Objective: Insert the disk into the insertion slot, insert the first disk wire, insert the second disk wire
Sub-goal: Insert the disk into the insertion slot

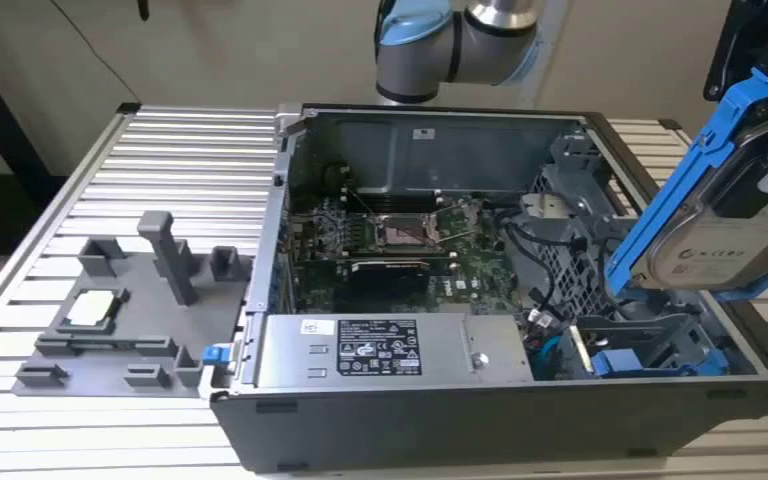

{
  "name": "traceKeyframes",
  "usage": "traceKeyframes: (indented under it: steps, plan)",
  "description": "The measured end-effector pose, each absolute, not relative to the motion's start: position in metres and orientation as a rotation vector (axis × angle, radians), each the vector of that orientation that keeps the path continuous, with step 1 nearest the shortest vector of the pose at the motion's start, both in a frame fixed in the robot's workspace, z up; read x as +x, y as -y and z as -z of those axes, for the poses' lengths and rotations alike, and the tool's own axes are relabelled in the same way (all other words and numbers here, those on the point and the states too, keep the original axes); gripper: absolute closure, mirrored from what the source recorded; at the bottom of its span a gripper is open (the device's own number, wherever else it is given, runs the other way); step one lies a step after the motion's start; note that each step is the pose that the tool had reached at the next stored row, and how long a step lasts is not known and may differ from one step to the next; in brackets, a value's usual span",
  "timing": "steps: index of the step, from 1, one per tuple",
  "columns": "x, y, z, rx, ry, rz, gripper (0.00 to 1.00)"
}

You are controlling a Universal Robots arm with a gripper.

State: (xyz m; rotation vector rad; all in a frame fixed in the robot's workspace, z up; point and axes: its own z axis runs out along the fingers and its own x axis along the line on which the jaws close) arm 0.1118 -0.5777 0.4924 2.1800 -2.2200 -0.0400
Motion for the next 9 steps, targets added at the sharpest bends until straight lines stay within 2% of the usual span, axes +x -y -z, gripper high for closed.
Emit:
traceKeyframes:
  steps: [9]
  plan:
    - [0.112, 0.578, -0.475, 2.182, 2.222, 0.044, 0.67]
